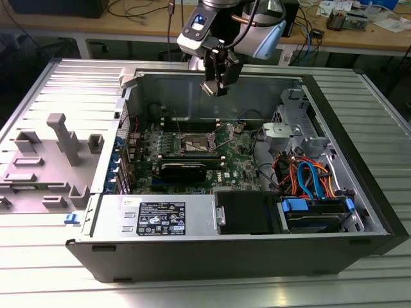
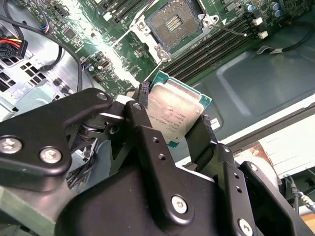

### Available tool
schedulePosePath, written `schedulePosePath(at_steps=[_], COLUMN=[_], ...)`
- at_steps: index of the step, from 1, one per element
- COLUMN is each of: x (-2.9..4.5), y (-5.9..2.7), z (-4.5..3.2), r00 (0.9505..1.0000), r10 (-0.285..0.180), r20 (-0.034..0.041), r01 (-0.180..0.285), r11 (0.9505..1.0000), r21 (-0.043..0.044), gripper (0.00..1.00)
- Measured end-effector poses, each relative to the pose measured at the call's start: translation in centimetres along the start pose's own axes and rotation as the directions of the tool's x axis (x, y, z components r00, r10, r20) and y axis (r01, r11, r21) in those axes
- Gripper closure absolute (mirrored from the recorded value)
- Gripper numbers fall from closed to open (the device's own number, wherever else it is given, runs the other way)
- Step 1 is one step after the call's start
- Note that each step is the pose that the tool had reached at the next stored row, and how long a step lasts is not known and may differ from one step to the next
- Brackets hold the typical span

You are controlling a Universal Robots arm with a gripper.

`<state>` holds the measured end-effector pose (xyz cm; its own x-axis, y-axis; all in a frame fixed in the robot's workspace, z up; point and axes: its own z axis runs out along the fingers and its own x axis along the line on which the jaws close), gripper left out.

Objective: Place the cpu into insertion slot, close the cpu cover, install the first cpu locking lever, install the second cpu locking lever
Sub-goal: 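Place the cpu into insertion slot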

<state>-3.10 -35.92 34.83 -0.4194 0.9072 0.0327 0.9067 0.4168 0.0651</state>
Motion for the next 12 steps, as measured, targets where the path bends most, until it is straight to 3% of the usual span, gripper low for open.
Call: schedulePosePath(at_steps=[12], x=[0.01], y=[-0.03], z=[0.10], r00=[0.9995], r10=[0.031], r20=[0.0019], r01=[-0.031], r11=[0.9995], r21=[-0.0007], gripper=[0.45])
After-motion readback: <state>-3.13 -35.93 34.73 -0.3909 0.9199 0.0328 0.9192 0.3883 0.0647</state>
